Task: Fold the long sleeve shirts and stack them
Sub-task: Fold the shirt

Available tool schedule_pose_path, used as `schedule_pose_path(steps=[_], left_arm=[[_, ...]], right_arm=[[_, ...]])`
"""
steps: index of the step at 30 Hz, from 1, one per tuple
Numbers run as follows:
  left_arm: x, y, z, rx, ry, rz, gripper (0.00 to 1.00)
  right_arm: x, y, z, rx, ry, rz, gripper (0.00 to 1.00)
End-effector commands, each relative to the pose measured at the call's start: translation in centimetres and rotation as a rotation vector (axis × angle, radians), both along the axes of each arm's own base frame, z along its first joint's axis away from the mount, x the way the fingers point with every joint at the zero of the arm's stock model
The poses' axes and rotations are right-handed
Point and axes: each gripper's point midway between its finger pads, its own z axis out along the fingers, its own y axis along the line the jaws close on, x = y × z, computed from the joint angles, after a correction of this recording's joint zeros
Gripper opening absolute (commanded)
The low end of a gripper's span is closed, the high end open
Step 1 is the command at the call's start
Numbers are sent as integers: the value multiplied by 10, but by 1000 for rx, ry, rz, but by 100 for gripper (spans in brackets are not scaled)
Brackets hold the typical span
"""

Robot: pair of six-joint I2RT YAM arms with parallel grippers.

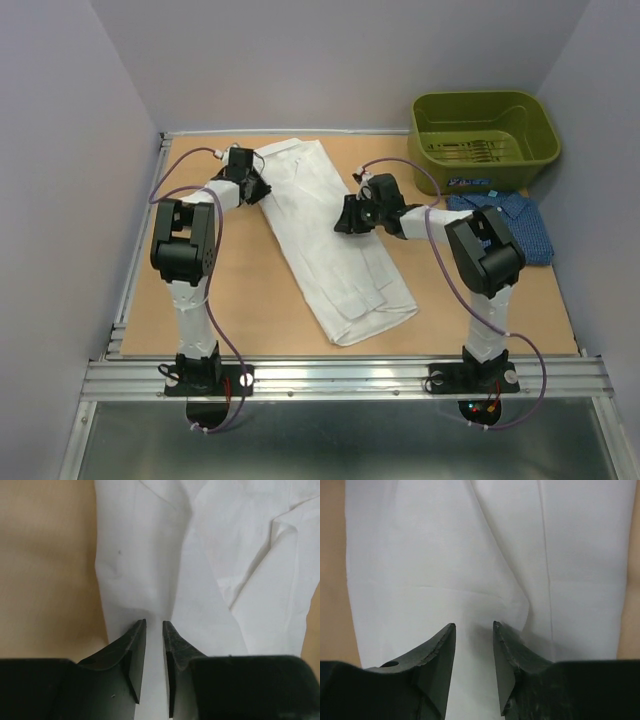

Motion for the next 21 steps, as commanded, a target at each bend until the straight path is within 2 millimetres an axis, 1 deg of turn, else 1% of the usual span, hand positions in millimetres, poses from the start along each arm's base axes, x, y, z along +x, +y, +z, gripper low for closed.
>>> schedule_pose_path(steps=[1,2,3,4,5,6,7,8,9,10,12,15,17,21], left_arm=[[-9,0,78,-25,-160,-34,34],[-15,-3,80,-39,-162,-51,34],[-16,-5,82,-47,-167,-60,35],[-18,-7,81,-52,-164,-68,35],[-20,-9,79,-57,-157,-74,35],[-23,-11,72,-66,-138,-82,35],[-26,-12,68,-73,-125,-79,35],[-30,-9,60,-67,-101,-60,35],[-33,-6,56,-70,-89,-35,35],[-35,-3,54,-56,-85,-20,35],[-38,4,50,-48,-78,22,36],[-39,4,43,-48,-52,31,37],[-39,5,35,-43,-29,37,38],[-42,5,24,-44,1,44,38]], right_arm=[[-20,7,44,45,-20,51,43],[-29,14,50,62,-18,83,45],[-34,19,57,75,-21,97,47],[-39,24,67,95,-31,117,48],[-45,28,66,100,-22,133,49],[-54,36,75,118,-23,155,51],[-60,40,76,126,-15,170,52],[-71,48,80,142,-3,199,53],[-77,53,81,151,4,215,53],[-83,57,82,158,14,231,53],[-103,69,81,175,47,285,53],[-127,82,72,177,91,345,54],[-135,87,68,178,110,365,54],[-152,94,55,161,146,396,54]])
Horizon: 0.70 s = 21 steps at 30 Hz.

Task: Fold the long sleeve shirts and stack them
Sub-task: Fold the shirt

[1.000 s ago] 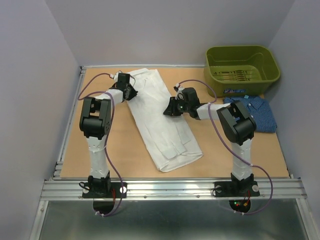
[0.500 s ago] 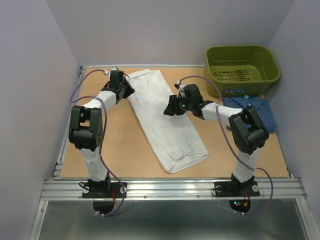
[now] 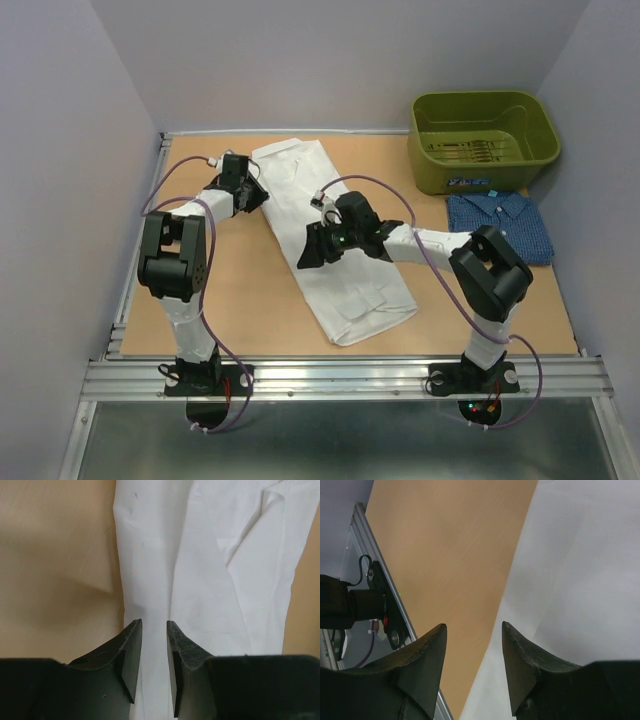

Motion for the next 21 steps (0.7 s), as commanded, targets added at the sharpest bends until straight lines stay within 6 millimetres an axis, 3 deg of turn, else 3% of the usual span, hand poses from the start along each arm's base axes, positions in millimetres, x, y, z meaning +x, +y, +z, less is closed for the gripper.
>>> schedule_pose_path(steps=[1,8,14,18,21], left_arm=[[3,3,-3,7,8,24,38],[-3,4,-30,17,67,24,34],[-11,13,-43,30,109,27,16],[-17,23,-47,6,122,13,1],[-16,27,-45,-29,108,0,0]], right_arm=[[-21,5,-18,-12,58,48,54],[-45,12,-45,-42,124,109,54],[-59,8,-71,-82,163,133,54],[-74,-5,-88,-117,207,147,46],[-83,-12,-96,-131,253,151,37]])
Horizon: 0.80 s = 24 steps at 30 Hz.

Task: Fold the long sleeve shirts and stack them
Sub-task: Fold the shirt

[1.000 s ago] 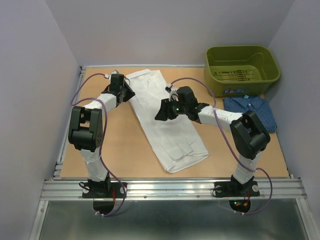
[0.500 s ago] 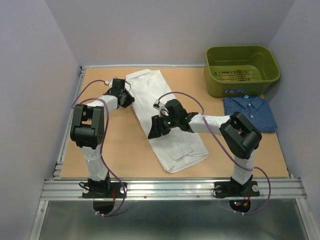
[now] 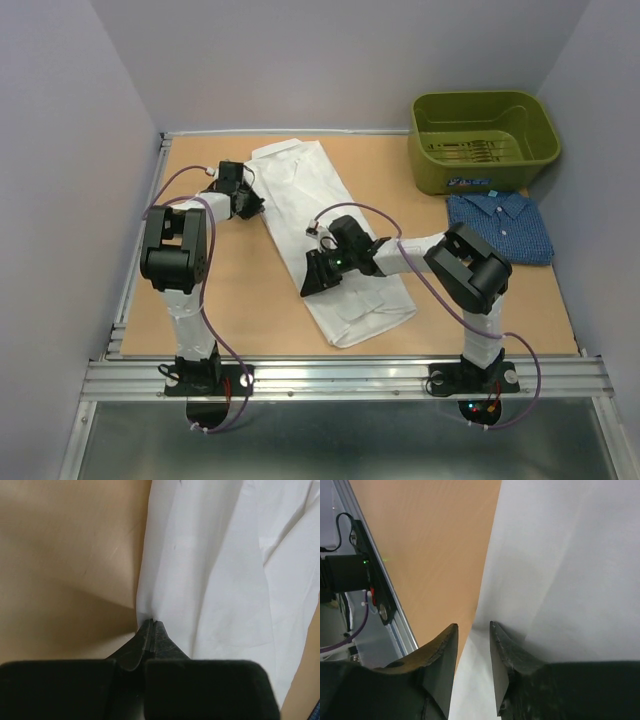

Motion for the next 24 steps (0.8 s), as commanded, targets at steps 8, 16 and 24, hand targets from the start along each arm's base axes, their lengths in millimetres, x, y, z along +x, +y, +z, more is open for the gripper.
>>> schedule_pose_path(steps=[8,16,24], left_arm=[[-8,36,1,-2,15,21,0],[9,41,15,15,-34,1,2],[20,41,49,26,-108,-10,20]], right_arm=[[-38,-28,-31,-104,120,36,34],[-31,-25,-2,-68,51,29,41],[-14,-40,23,-134,-78,-60,55]])
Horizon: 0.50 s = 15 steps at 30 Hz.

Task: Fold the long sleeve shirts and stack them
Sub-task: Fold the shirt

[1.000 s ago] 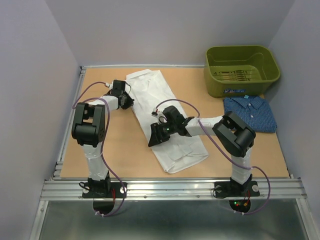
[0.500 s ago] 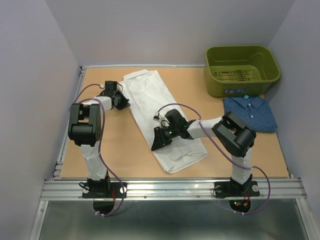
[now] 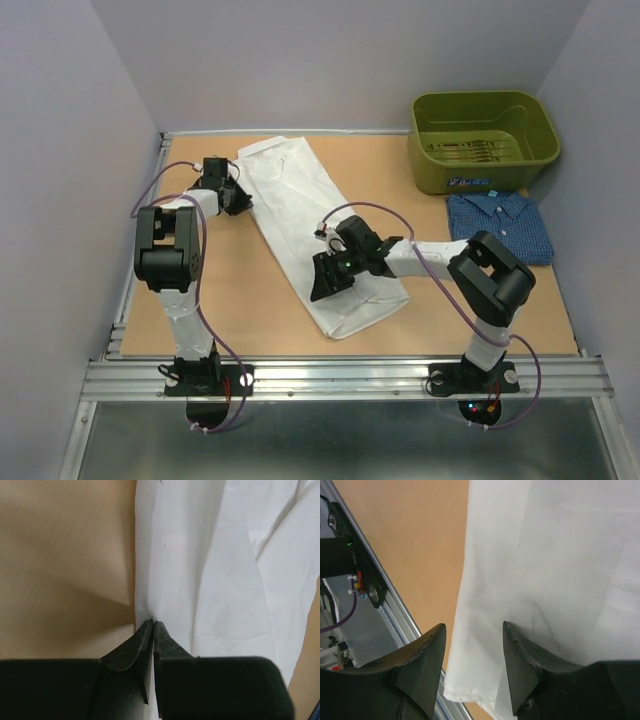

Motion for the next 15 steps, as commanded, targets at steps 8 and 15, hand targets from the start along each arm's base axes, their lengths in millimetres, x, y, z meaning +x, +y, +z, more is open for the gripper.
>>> schedule_pose_path(steps=[8,15], left_arm=[[-39,4,73,61,-111,17,76],[-90,-54,85,158,-106,-81,92]], right_arm=[[35,-56,35,-217,-289,-196,64],[53,-111,32,-351,-312,-387,66]])
